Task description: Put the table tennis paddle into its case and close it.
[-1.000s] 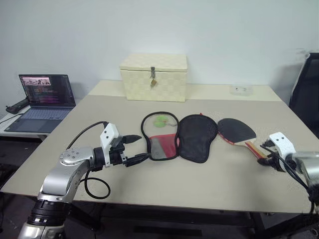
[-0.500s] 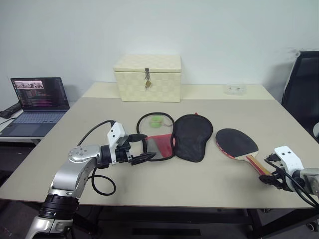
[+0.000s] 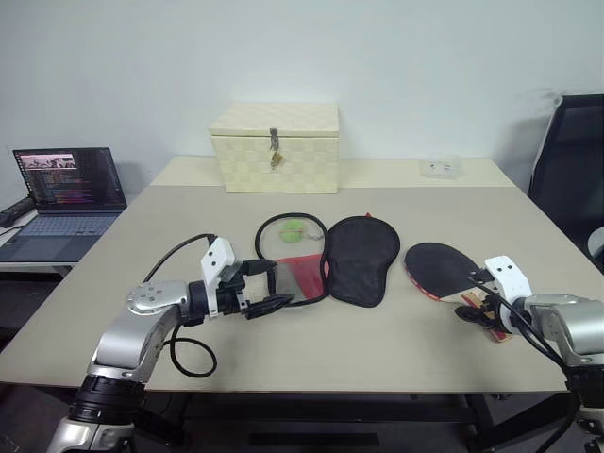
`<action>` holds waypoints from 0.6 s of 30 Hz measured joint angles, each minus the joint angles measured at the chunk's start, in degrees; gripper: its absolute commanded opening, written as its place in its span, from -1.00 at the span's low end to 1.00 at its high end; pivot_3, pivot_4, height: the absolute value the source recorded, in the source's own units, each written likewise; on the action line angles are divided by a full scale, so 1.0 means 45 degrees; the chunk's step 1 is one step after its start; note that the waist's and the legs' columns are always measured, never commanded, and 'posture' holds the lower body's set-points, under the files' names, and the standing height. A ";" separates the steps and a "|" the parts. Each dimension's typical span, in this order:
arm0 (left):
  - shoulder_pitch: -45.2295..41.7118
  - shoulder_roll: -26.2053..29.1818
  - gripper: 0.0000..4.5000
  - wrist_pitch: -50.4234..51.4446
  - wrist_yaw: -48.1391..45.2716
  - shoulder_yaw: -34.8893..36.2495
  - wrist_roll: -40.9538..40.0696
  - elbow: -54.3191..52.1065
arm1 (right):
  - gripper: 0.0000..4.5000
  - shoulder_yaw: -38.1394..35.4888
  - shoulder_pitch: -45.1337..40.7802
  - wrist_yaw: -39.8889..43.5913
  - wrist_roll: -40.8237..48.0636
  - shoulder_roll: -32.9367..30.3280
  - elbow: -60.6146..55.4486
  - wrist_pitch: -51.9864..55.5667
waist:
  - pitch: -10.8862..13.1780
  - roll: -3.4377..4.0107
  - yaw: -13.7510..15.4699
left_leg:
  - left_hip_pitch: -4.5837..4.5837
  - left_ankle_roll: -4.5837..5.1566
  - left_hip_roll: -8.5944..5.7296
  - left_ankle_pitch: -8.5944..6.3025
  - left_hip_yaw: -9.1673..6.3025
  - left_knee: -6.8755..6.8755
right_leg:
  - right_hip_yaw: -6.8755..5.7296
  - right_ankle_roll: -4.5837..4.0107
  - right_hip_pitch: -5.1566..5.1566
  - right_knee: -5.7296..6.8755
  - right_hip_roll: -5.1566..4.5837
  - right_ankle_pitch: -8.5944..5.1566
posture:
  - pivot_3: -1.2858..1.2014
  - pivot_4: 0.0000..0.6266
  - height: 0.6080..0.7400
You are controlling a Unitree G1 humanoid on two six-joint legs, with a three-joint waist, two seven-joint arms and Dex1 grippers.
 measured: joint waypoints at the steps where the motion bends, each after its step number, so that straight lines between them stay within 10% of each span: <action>1: 0.0007 0.0002 1.00 0.0000 0.0013 0.0018 -0.0002 -0.0011 | -0.01 -0.0002 0.0043 -0.0061 0.0009 0.0083 -0.0094 0.0001 | -0.0002 -0.0003 0.0000 | 0.0003 0.0000 0.0000 0.0000 -0.0001 0.0001 | 0.0000 0.0000 0.0003 0.0001 0.0001 0.0000 | 0.03 -0.52 1.00; 5: 0.0212 0.0027 1.00 0.0025 0.0106 0.0088 -0.0031 -0.0221 | -0.53 -0.0327 0.0047 -0.0891 0.0007 0.0938 -0.0355 0.0184 | -0.0021 -0.0034 -0.0041 | 0.0027 -0.0001 0.0009 0.0000 0.0015 0.0003 | 0.0017 0.0004 0.0016 0.0002 0.0001 0.0003 | 0.03 -0.52 1.00; 18: 0.1200 0.0237 1.00 0.0282 0.0549 0.0875 -0.0272 -0.0832 | -0.53 -0.2229 -0.2112 -0.3486 0.0063 0.2282 -0.1511 0.2277 | -0.0005 -0.0008 -0.0051 | 0.0001 0.0009 0.0010 0.0003 0.0024 -0.0019 | 0.0030 0.0010 -0.0020 -0.0001 -0.0001 0.0010 | 0.03 -0.52 1.00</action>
